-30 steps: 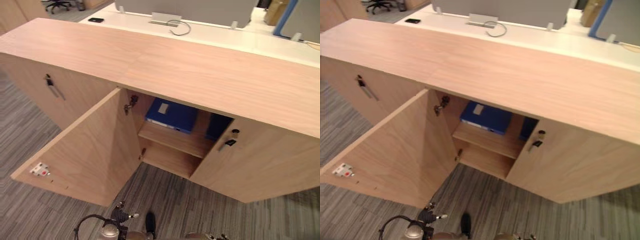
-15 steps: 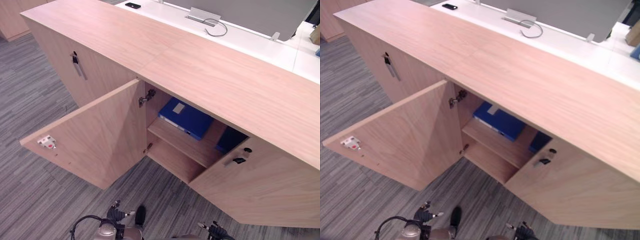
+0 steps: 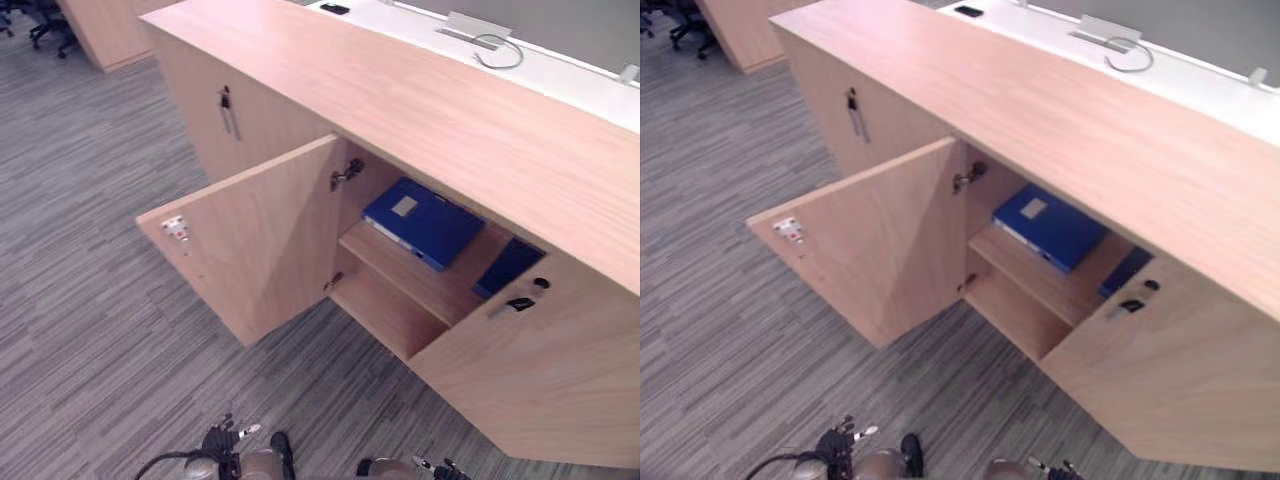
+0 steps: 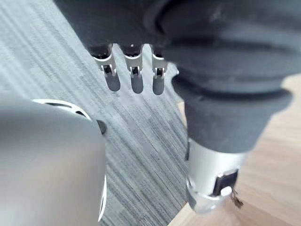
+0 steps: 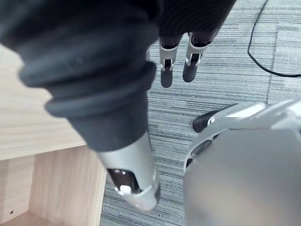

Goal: Walk over to the cabinet, pick up the folder, carry it to the office cabinet, place the folder inside the office cabinet, then close the office cabinet door

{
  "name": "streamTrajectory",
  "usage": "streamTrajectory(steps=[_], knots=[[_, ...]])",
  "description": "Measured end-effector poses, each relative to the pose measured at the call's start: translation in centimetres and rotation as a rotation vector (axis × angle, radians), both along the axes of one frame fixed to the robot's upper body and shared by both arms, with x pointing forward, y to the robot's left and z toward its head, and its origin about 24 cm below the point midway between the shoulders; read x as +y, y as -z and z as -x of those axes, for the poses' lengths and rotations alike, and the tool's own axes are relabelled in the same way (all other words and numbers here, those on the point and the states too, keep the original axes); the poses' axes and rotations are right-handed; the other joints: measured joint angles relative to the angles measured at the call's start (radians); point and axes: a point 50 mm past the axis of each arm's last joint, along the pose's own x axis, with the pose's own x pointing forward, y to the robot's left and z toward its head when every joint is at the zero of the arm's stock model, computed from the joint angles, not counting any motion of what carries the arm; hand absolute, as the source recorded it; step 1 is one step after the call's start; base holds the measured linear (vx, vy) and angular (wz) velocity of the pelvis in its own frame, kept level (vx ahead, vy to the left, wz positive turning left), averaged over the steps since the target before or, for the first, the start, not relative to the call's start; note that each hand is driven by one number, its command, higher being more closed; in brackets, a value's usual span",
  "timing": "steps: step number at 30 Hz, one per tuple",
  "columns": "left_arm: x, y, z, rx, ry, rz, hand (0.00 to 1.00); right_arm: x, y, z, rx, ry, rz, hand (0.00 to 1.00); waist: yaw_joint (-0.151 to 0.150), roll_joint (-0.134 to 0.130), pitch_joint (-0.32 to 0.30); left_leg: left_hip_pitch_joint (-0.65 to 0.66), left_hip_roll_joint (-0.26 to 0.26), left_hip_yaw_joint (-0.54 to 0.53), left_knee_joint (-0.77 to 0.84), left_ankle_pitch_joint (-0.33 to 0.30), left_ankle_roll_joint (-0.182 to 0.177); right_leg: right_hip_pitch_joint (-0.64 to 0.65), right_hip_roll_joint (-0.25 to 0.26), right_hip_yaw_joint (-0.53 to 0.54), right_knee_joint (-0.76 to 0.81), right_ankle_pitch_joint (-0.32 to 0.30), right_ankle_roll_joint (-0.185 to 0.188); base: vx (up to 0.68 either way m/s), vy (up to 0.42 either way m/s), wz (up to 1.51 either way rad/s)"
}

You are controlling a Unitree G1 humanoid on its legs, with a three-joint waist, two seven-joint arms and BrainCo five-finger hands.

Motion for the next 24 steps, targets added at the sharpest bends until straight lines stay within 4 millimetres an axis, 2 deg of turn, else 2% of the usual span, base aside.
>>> streamTrajectory(steps=[2, 5, 10, 13, 16, 17, 18, 22, 24], knots=[[0.7, 0.2, 1.2, 0.029, -0.067, 0.034, 0.0, -0.2, 0.1, 0.7, 0.005, 0.089, -0.03, 0.0, -0.005, 0.007, -0.019, 0.043, -0.034, -0.026, -0.166, 0.092, 0.008, -0.008, -0.006, -0.007, -0.021, 0.02, 0.022, -0.02, 0.138, 0.42], [2.4, 0.5, 3.5, 0.096, -0.147, 0.02, 0.0, 0.1, 0.4, 1.6, 0.023, 0.148, -0.063, 0.0, -0.007, 0.013, -0.022, 0.033, -0.045, -0.046, -0.167, 0.099, 0.019, -0.007, -0.012, -0.01, -0.03, 0.035, 0.029, -0.05, 0.086, 0.19], [5.3, -0.4, 3.4, 0.059, -0.266, -0.02, 0.0, -0.1, 0.4, 2.5, 0.037, 0.181, -0.065, 0.0, -0.006, 0.026, -0.026, 0.038, -0.051, -0.091, -0.167, 0.11, 0.02, 0.024, -0.012, -0.056, -0.04, 0.035, 0.029, -0.04, -0.018, 0.27], [7.3, -1.6, 1.4, -0.017, -0.278, -0.073, 0.0, -0.2, 0.4, 2.4, 0.032, 0.175, -0.065, 0.0, -0.002, 0.039, -0.028, 0.049, -0.047, -0.097, -0.168, 0.111, 0.018, 0.044, -0.006, -0.062, -0.053, 0.033, 0.026, -0.02, -0.04, 0.07], [9.3, -3.7, -2.3, -0.132, -0.285, -0.124, 0.0, -0.4, 0.3, 2.5, 0.029, 0.183, -0.06, 0.0, 0.0, 0.051, -0.027, 0.049, -0.04, -0.095, -0.168, 0.112, 0.016, 0.052, 0.004, -0.062, -0.073, 0.035, 0.017, 0.0, -0.042, -0.01], [9.9, -4.7, -4.1, -0.176, -0.262, -0.152, 0.0, -0.5, 0.3, 2.6, 0.03, 0.197, -0.062, 0.0, 0.002, 0.052, -0.027, 0.05, -0.038, -0.095, -0.167, 0.111, 0.015, 0.055, 0.007, -0.062, -0.077, 0.037, 0.016, 0.0, 0.0, 0.0], [10.2, -5.3, -5.0, -0.199, -0.247, -0.165, 0.0, -0.5, 0.3, 2.8, 0.031, 0.202, -0.062, 0.0, 0.005, 0.052, -0.028, 0.05, -0.039, -0.095, -0.167, 0.11, 0.014, 0.057, 0.009, -0.062, -0.078, 0.038, 0.017, 0.04, -0.039, -0.03], [10.4, -9.4, -11.5, -0.381, -0.136, -0.227, 0.0, -0.5, 0.3, 2.9, 0.033, 0.2, -0.06, 0.0, 0.014, 0.05, -0.027, 0.066, -0.037, -0.084, -0.167, 0.109, 0.011, 0.071, 0.015, -0.053, -0.083, 0.038, 0.016, 0.05, -0.032, -0.05], [10.3, -11.0, -13.6, -0.431, -0.093, -0.252, 0.0, -0.5, 0.3, 2.7, 0.027, 0.198, -0.061, 0.0, 0.015, 0.052, -0.026, 0.075, -0.034, -0.074, -0.167, 0.105, 0.006, 0.075, 0.018, -0.038, -0.083, 0.036, 0.013, 0.03, -0.032, -0.12]])
